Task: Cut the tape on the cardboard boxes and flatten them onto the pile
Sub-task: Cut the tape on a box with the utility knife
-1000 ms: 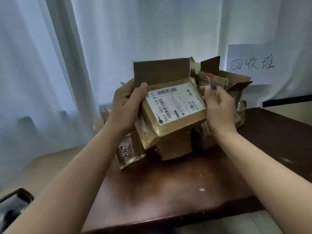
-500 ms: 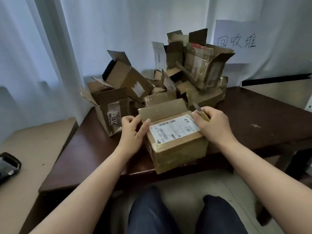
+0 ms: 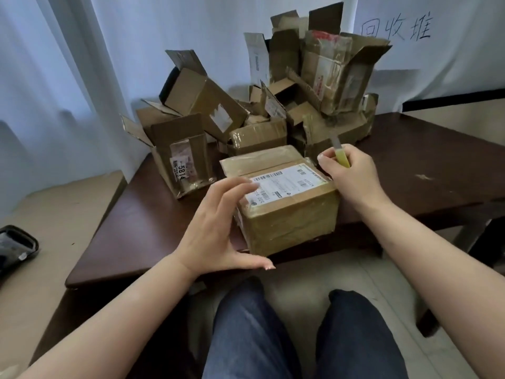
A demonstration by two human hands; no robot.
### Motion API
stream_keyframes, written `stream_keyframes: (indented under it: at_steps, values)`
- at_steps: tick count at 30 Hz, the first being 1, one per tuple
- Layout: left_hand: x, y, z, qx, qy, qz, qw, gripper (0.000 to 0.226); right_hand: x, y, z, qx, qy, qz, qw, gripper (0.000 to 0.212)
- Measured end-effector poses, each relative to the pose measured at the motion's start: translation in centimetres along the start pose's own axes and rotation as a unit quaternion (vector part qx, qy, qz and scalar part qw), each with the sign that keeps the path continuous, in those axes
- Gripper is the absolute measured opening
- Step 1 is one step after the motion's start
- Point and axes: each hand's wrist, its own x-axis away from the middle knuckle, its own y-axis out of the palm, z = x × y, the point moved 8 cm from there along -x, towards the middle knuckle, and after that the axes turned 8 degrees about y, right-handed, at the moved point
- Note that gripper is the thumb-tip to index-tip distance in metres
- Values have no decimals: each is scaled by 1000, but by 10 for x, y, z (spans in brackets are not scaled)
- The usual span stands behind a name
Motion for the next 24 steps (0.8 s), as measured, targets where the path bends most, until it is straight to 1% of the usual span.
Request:
stream_keyframes:
  at_steps: [2, 3, 6, 8, 10, 11, 12, 14, 16, 17, 19, 20, 24]
  values:
    - [10, 22, 3, -19, 23, -50, 998, 113, 5, 10, 2, 13, 3, -19, 1000, 11]
    - [14, 29, 1, -21, 24, -58, 998, 113, 7, 12, 4, 16, 8, -21, 1000, 10]
    - [16, 38, -2, -26, 4, -49, 998, 106, 9, 11, 8, 17, 21, -17, 999, 10]
    - [15, 38, -3, -19, -10, -45, 999, 102, 9, 7, 4, 18, 18, -10, 1000, 16]
    - [9, 30, -9, 21, -41, -35, 998, 104, 8, -4, -4, 18, 3, 22, 1000, 25]
    - [3, 22, -14, 53, -66, -22, 996, 107, 8, -11, -12, 16, -14, 41, 999, 24]
    - [-3, 15, -21, 83, -91, -6, 992, 110, 9, -17, -22, 19, -44, 55, 997, 21]
    - [-18, 1, -33, 126, -130, 20, 983, 111, 16, -22, -52, 32, -142, 67, 987, 13]
    - [-33, -9, -40, 137, -151, 28, 979, 110, 26, -19, -81, 41, -253, 49, 965, 13]
    - [-40, -13, -43, 138, -153, 28, 978, 108, 30, -12, -92, 57, -296, 24, 953, 15]
    - [-49, -17, -46, 145, -151, 26, 977, 106, 35, 3, -103, 115, -348, -28, 930, 20]
    - [-53, -19, -47, 150, -151, 25, 977, 104, 38, 9, -106, 151, -366, -42, 917, 24]
    - [-58, -19, -46, 161, -159, 25, 974, 104, 47, 22, -110, 267, -440, -33, 857, 32]
